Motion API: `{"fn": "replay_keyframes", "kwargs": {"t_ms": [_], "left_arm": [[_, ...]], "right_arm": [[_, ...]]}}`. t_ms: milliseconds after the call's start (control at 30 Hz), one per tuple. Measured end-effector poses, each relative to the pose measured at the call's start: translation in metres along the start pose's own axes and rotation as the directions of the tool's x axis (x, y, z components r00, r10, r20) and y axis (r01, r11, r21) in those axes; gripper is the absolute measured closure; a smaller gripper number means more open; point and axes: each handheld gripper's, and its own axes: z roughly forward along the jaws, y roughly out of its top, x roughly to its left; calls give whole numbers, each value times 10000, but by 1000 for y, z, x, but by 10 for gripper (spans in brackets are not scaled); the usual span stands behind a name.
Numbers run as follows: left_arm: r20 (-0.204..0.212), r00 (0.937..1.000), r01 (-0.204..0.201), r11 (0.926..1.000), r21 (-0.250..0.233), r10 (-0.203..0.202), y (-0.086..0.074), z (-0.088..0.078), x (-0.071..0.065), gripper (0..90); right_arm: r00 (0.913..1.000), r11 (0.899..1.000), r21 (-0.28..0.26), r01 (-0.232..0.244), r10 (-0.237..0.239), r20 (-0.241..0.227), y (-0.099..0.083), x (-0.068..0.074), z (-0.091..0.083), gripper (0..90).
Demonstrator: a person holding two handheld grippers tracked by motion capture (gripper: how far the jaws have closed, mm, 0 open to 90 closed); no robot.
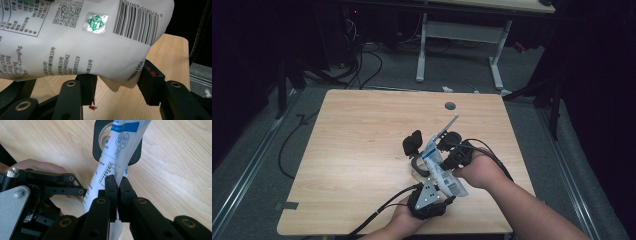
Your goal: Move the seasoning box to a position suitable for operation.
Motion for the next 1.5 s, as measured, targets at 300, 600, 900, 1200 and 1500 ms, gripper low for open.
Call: {"fn": "replay_keyframes", "kwargs": {"t_ms": [300,600,900,1200,1500], "left_arm": [[-30,10000,2,10000,47,-1,1,0,0,537],[-40,10000,-86,10000,-34,86,4,-1,-1,539],[-37,9999,-116,9999,-61,116,6,-1,-2,539],[-81,9999,-96,9999,-117,95,7,-3,0,539],[-93,9999,-65,9999,-103,64,7,-3,1,540]], "right_arm": [[9999,10000,-17,72,-72,152,1,2,1,884],[9998,9998,-36,216,-216,11,3,2,-1,886],[9990,9990,46,441,-441,70,4,1,-2,887],[9986,9987,65,515,-515,109,8,3,-3,887],[9984,9985,83,544,-545,113,10,3,-2,887]]}}
